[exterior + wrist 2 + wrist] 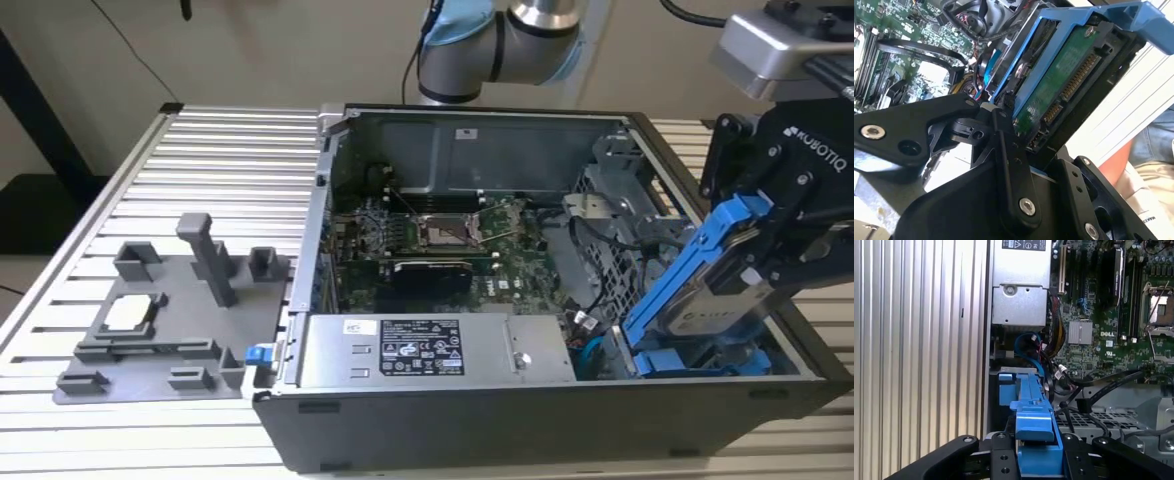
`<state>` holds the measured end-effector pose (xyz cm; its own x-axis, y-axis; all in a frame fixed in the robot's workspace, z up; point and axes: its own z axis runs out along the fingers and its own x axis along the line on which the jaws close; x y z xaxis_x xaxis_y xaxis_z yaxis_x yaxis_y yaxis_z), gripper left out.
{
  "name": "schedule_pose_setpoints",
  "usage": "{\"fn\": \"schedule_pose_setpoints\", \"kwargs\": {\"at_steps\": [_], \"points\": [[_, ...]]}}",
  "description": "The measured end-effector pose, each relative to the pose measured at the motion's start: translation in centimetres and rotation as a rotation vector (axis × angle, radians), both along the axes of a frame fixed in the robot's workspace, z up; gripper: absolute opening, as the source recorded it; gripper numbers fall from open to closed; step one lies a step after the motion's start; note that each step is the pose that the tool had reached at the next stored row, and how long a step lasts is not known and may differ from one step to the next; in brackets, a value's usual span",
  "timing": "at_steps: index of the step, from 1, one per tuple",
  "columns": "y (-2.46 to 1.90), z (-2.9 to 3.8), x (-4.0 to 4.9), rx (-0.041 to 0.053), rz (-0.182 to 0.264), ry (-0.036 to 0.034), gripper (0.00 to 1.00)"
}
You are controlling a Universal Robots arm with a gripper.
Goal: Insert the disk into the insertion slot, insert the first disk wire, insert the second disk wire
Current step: 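Insert the disk into the insertion slot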
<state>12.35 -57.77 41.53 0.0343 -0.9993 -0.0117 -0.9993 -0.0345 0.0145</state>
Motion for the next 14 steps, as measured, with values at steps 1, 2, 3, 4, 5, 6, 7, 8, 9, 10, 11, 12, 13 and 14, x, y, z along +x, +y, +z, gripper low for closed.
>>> {"fn": "schedule_pose_setpoints", "kwargs": {"at_steps": [1, 2, 3, 4, 5, 6, 7, 8, 9, 10, 11, 12, 13, 14], "points": [[0.01, -0.09, 0.03, 0.0011, 0.0, 0.0, 0.33], [0.03, -0.19, 0.05, 0.0024, 0.0, 0.0, 0.33], [0.05, -0.32, 0.07, 0.0037, 0.0, 0.0, 0.33], [0.06, -0.45, 0.1, 0.0049, 0.0, 0.0, 0.33], [0.07, -0.58, 0.12, 0.0058, 0.0, 0.0, 0.33], [0.09, -0.71, 0.14, 0.0065, 0.0, 0.0, 0.33], [0.1, -0.86, 0.17, 0.0073, 0.0, 0.0001, 0.33], [0.1, -1.01, 0.18, 0.0079, 0.0, 0.0001, 0.33], [0.1, -1.17, 0.21, 0.0086, 0.0, 0.0001, 0.33], [0.1, -1.37, 0.22, 0.0092, 0.0, 0.0, 0.33], [0.1, -1.55, 0.23, 0.0095, 0.0, 0.0, 0.33], [0.1, -1.73, 0.23, 0.0096, 0.0, 0.0, 0.33], [0.1, -1.91, 0.24, 0.0096, 0.0, 0.0, 0.33], [0.1, -2.09, 0.24, 0.0097, 0.0, 0.0001, 0.33]]}}
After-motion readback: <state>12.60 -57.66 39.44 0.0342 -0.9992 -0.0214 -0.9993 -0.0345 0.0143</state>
